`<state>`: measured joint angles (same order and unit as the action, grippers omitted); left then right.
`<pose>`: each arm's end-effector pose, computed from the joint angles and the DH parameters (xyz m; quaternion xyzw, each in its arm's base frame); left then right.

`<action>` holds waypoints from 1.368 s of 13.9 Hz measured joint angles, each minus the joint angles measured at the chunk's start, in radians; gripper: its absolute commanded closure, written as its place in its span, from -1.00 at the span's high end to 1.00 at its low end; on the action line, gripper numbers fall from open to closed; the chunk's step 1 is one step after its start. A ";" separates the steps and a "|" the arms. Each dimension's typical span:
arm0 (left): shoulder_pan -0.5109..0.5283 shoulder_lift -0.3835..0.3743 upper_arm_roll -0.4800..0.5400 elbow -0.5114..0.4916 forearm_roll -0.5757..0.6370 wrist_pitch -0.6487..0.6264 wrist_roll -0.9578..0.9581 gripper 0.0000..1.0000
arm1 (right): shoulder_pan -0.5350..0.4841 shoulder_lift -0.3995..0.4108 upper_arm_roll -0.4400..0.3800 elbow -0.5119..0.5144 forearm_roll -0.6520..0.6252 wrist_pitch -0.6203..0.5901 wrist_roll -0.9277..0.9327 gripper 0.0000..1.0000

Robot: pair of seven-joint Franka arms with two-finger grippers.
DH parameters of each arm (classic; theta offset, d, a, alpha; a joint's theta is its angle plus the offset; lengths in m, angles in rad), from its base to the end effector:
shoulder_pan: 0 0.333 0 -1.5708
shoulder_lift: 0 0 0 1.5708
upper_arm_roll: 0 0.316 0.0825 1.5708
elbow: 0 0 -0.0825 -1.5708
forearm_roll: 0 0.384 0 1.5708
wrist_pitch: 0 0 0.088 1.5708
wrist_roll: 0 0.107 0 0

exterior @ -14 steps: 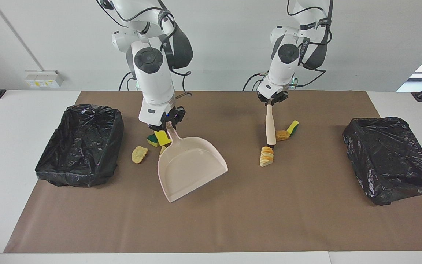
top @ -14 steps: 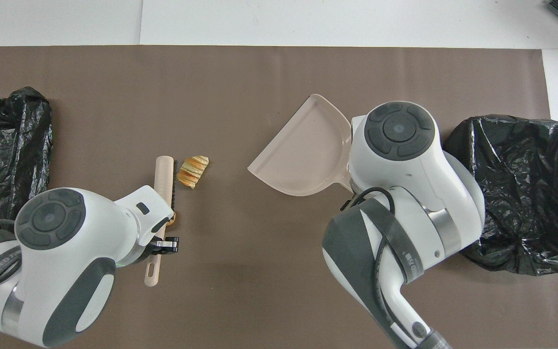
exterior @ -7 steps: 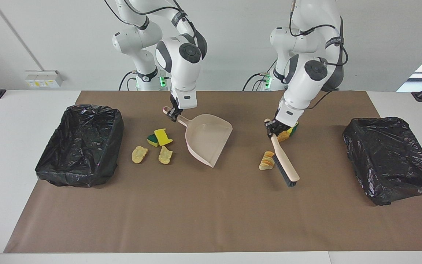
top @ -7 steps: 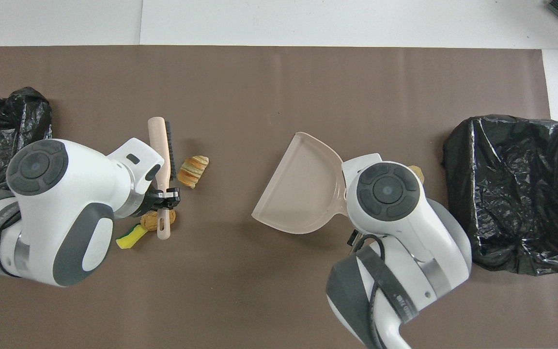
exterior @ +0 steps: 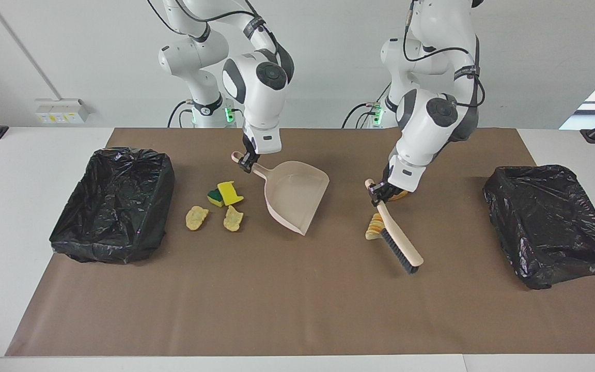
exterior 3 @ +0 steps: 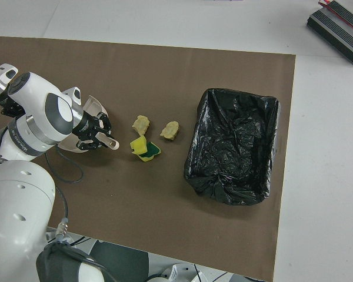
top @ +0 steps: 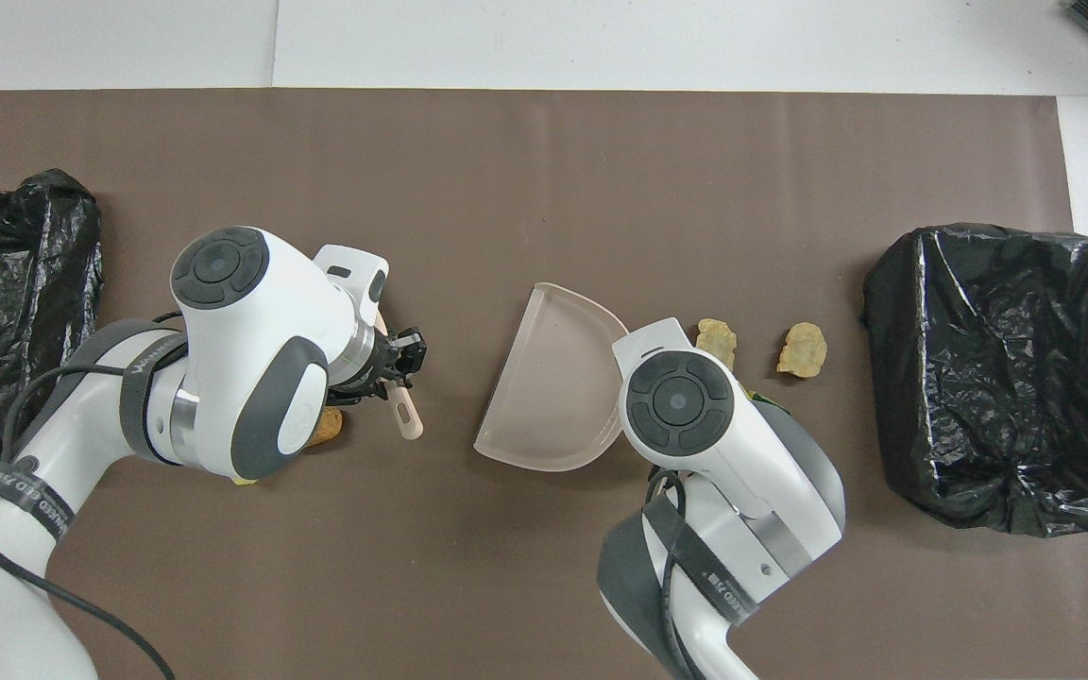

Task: Sweep and dump trash in bin
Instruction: 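Sweep the bread and sponge pieces toward the dustpan with the left gripper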

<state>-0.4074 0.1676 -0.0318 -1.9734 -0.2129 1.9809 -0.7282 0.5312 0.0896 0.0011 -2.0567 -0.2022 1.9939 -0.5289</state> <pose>0.5126 -0.2550 0.3746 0.9734 0.1922 -0.1195 0.0366 0.4792 0.2679 0.3825 0.8312 0.5437 -0.0756 0.0887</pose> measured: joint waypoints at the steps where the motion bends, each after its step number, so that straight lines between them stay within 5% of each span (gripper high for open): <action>1: -0.008 -0.015 0.000 -0.004 0.000 -0.057 -0.002 -1.00 | 0.002 0.011 0.000 0.000 0.000 0.011 -0.001 -1.00; 11: -0.011 -0.240 0.009 -0.032 0.033 -0.416 -0.069 -1.00 | 0.089 0.059 0.002 0.011 0.000 0.050 -0.010 -1.00; 19: 0.030 -0.468 0.015 -0.327 0.240 -0.499 -0.151 -1.00 | 0.107 0.065 0.002 0.012 0.000 0.057 -0.056 -1.00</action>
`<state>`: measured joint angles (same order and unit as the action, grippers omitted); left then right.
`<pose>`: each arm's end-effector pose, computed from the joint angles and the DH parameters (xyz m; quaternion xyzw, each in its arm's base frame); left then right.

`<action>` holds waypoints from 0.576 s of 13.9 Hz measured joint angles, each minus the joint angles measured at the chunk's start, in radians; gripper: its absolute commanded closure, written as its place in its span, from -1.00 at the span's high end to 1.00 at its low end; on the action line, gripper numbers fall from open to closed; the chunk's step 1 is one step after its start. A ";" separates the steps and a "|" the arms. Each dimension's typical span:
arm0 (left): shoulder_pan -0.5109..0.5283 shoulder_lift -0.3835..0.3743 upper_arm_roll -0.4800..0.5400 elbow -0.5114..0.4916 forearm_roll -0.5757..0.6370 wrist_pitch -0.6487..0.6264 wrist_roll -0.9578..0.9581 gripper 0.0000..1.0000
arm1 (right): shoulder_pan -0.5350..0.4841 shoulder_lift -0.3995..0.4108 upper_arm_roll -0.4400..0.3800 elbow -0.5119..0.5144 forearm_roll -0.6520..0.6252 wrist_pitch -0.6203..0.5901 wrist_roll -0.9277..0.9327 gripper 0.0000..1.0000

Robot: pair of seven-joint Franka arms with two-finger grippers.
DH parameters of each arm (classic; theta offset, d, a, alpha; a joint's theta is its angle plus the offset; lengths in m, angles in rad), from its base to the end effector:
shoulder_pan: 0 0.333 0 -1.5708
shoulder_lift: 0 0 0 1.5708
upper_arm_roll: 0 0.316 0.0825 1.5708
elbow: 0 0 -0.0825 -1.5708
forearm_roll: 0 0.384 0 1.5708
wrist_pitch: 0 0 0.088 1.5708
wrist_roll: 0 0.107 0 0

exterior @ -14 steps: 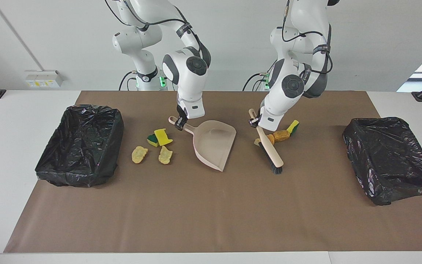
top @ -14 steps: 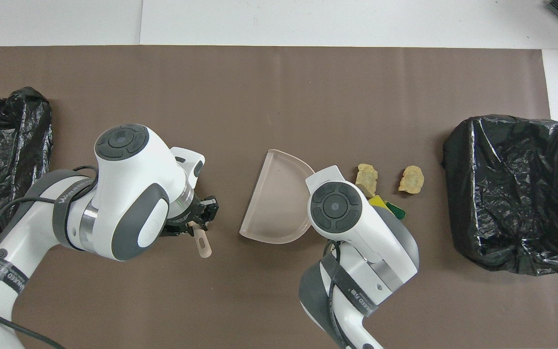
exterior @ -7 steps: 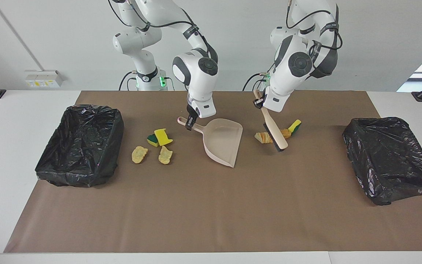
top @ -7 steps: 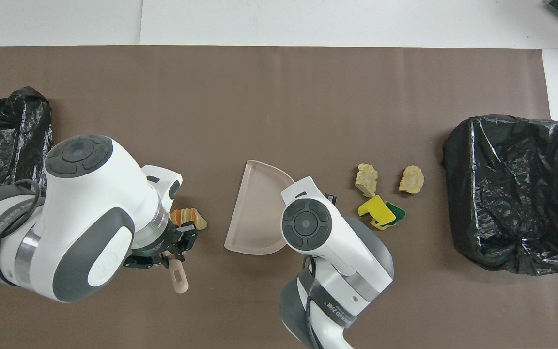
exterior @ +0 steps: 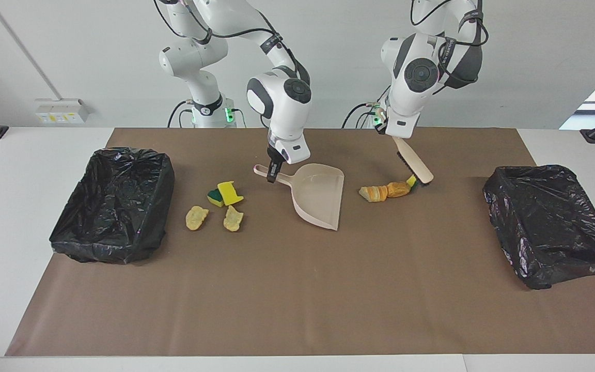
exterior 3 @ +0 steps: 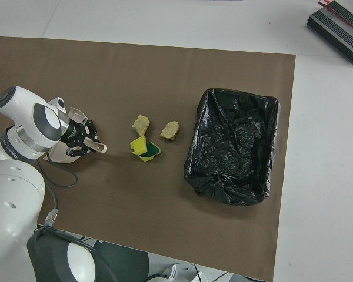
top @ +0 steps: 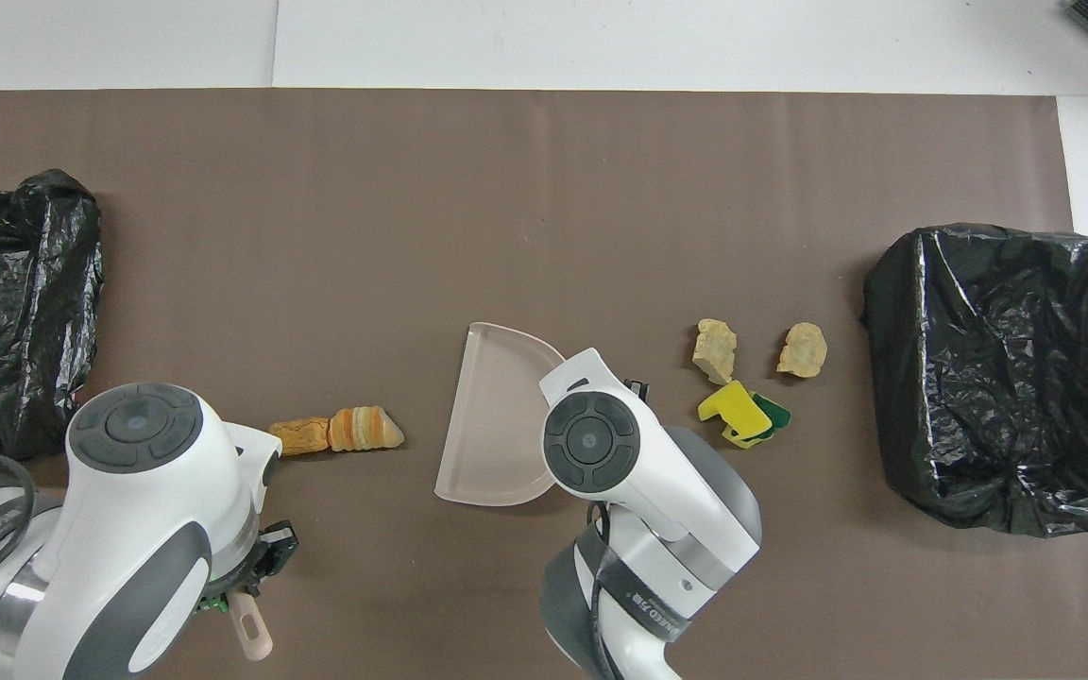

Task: Sweep and dump trash in bin
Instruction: 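Sweep the bread and sponge pieces toward the dustpan with the left gripper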

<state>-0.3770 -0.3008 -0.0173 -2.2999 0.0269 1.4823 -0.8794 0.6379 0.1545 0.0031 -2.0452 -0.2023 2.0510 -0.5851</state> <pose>0.3634 -0.1481 0.4383 -0.9387 -0.2310 0.1962 0.1645 0.4562 0.3267 0.3554 0.7809 0.6143 -0.0715 0.0876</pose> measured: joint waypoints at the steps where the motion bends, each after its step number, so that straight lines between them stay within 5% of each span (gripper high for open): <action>1: 0.017 -0.013 0.001 -0.014 0.005 -0.004 0.000 -1.00 | 0.010 0.001 0.000 0.000 0.000 0.000 0.000 -1.00; 4: 0.031 -0.047 -0.001 -0.089 0.007 0.012 0.000 -1.00 | 0.016 0.002 0.000 0.000 0.000 0.000 0.000 -1.00; 8: 0.027 -0.025 -0.013 -0.180 0.007 0.183 0.063 -1.00 | 0.014 0.005 0.000 -0.001 0.000 0.000 0.002 -1.00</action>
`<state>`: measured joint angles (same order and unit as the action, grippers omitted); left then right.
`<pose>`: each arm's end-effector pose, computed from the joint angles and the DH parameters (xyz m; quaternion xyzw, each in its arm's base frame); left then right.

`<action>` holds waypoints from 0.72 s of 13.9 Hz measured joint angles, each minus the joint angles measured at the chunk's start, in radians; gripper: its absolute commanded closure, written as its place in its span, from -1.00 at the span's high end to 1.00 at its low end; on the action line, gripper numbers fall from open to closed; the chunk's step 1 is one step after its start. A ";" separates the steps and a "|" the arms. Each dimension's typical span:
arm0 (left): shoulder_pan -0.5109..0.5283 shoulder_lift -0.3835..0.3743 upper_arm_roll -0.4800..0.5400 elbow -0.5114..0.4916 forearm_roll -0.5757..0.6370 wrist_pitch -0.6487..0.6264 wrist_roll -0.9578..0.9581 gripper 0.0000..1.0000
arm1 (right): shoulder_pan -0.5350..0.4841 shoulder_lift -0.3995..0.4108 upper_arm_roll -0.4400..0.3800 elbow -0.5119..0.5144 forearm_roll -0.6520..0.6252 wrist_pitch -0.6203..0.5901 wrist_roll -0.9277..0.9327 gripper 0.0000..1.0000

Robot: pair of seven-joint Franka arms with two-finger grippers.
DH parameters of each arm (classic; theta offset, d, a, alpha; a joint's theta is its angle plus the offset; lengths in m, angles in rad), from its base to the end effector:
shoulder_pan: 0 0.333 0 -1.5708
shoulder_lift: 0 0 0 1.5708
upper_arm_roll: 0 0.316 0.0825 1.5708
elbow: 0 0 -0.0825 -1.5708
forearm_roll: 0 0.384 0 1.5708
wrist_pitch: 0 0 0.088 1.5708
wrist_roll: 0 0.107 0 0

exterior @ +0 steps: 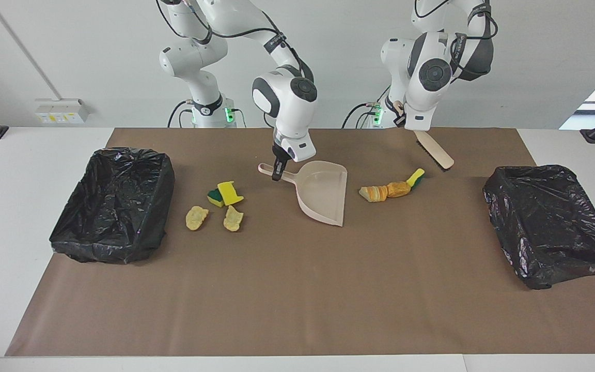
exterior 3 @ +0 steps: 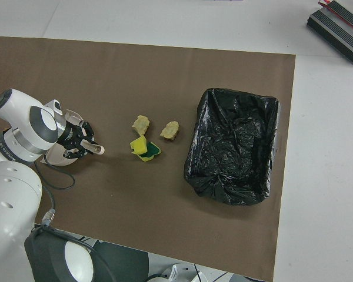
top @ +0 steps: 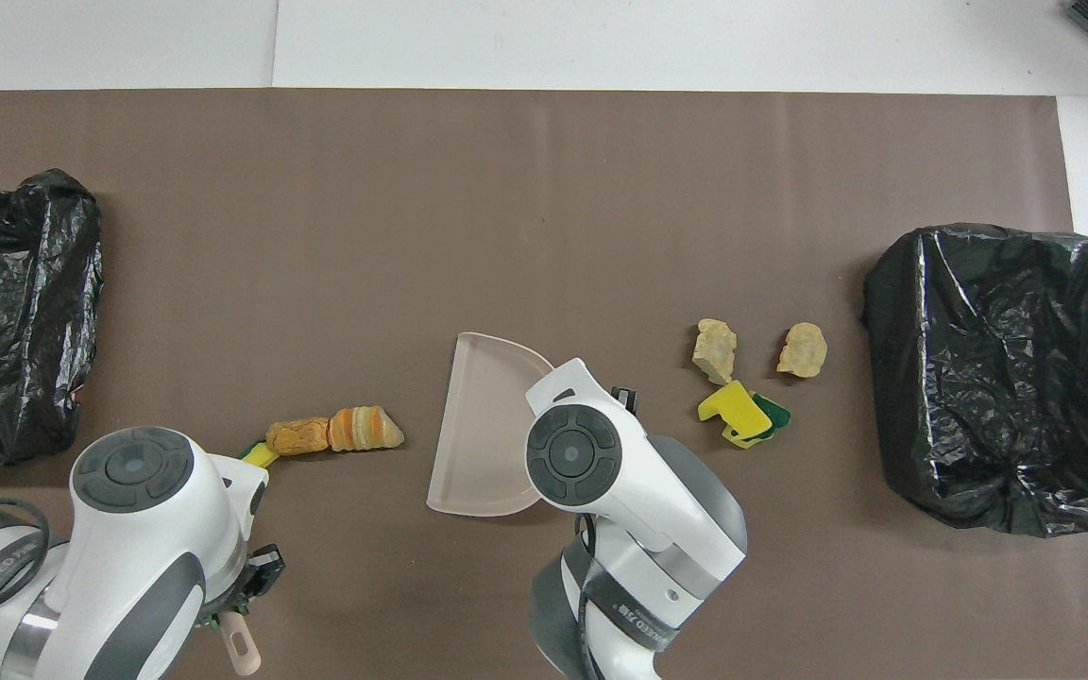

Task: Sweep and dump trash in bin
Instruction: 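Sweep the bread and sponge pieces toward the dustpan with the left gripper, then push the debris into the dustpan with the brush in the left gripper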

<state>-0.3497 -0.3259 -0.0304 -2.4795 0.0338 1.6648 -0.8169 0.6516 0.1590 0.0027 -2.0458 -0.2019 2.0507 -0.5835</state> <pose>0.3453 -0.1342 0.3806 -0.9478 -0.2066 0.1884 0.1533 0.4517 0.3327 0.3526 0.7771 0.6189 -0.0735 0.0880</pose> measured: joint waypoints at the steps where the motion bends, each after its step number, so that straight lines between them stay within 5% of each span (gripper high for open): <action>1: -0.002 0.021 -0.001 -0.005 0.000 0.049 0.029 -1.00 | 0.000 0.001 0.000 0.000 0.000 -0.001 0.000 -1.00; 10: -0.247 0.132 -0.008 0.007 -0.058 0.425 0.296 -1.00 | 0.000 0.004 -0.001 -0.001 0.000 -0.002 0.001 -1.00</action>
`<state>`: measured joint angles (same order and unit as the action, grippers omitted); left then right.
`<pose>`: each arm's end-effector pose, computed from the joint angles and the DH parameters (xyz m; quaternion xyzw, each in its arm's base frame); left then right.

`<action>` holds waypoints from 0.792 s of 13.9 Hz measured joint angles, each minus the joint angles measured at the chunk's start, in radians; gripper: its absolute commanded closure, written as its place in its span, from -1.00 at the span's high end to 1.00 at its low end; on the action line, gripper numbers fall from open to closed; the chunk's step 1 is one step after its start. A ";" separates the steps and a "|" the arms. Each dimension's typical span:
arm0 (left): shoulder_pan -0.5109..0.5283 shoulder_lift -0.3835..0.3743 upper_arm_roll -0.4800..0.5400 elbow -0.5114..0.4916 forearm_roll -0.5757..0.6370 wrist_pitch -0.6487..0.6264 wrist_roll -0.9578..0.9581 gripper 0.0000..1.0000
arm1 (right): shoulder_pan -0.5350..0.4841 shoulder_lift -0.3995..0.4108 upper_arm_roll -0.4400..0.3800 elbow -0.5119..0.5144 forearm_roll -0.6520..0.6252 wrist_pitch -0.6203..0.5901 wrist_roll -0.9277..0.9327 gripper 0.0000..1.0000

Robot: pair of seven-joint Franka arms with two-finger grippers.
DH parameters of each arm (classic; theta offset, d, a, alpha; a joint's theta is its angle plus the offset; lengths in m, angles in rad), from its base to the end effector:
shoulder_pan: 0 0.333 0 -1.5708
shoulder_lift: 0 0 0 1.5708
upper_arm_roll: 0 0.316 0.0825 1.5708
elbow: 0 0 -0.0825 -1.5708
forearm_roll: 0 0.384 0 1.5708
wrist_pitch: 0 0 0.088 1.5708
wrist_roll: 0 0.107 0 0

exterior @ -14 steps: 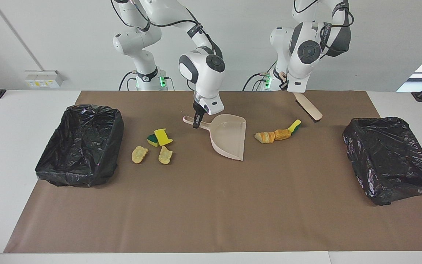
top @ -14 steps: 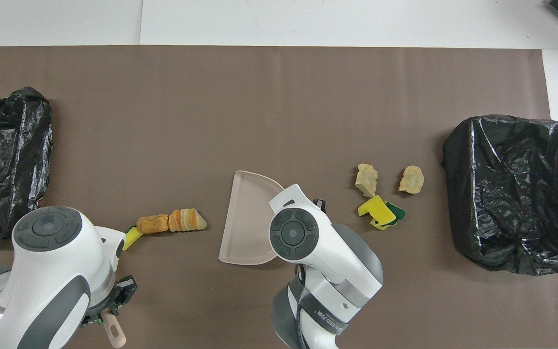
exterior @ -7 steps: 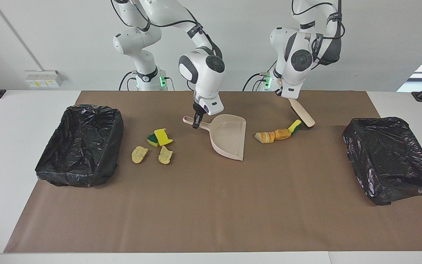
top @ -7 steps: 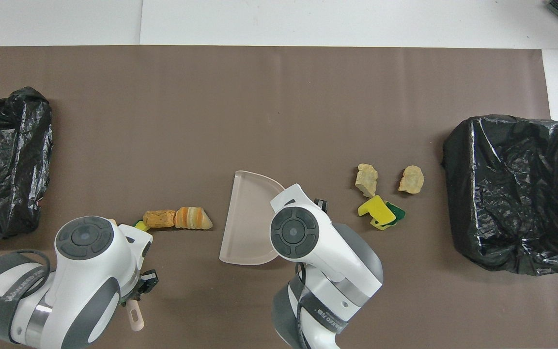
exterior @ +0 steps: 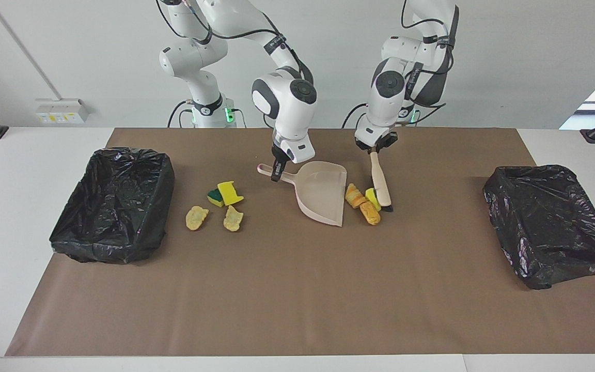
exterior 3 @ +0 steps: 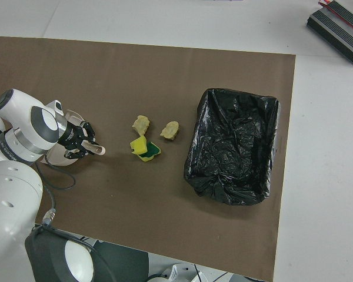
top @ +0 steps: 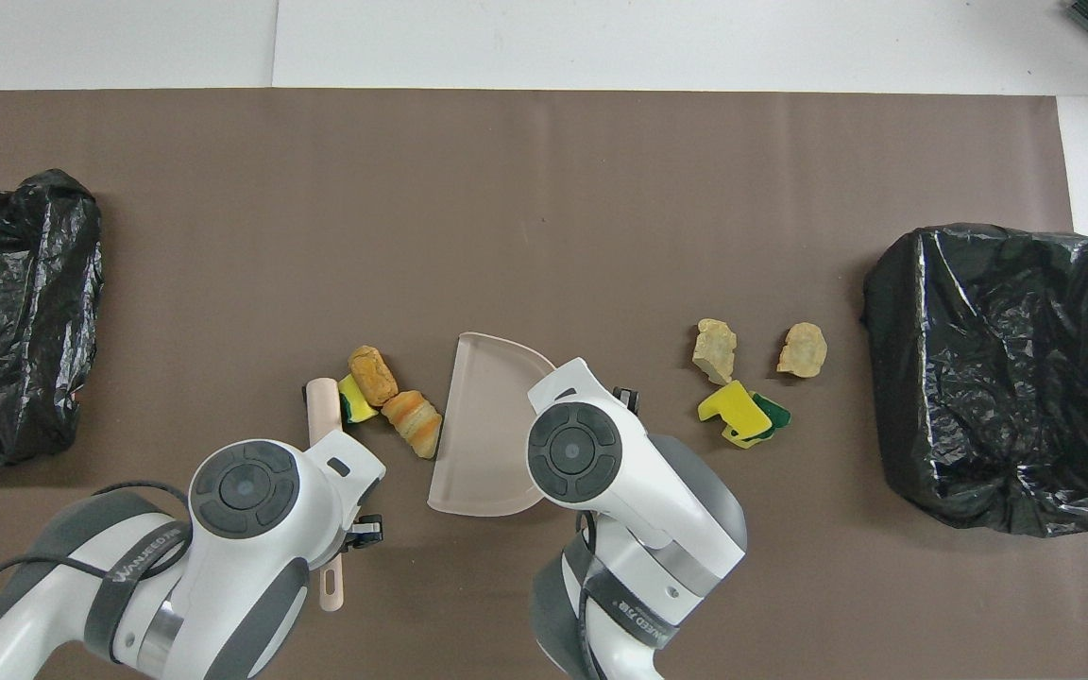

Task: Sweep and dump trash in bin
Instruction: 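Push the debris into the dustpan with the brush in the left gripper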

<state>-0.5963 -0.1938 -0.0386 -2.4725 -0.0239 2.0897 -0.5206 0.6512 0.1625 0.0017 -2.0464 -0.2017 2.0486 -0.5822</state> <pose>0.3471 -0.2569 0.3503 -0.9943 0.0493 0.0824 0.0464 0.4519 0.3318 0.3502 0.7777 0.6177 -0.0766 0.0880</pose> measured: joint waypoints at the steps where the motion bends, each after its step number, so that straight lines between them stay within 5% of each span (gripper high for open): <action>1: -0.039 0.014 -0.001 0.003 -0.004 0.034 0.001 -1.00 | 0.000 0.000 0.000 0.000 0.000 0.000 0.000 -1.00; 7: -0.212 0.040 -0.005 0.061 -0.023 0.044 0.006 -1.00 | 0.000 0.000 0.000 0.000 0.000 -0.001 0.001 -1.00; 11: -0.201 0.040 0.015 0.155 -0.025 -0.117 0.010 -1.00 | 0.000 0.000 0.000 0.000 0.000 -0.001 0.001 -1.00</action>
<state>-0.7973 -0.1541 -0.0234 -2.3175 -0.0489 1.9723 -0.5111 0.6511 0.1629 0.0015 -2.0464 -0.2017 2.0473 -0.5809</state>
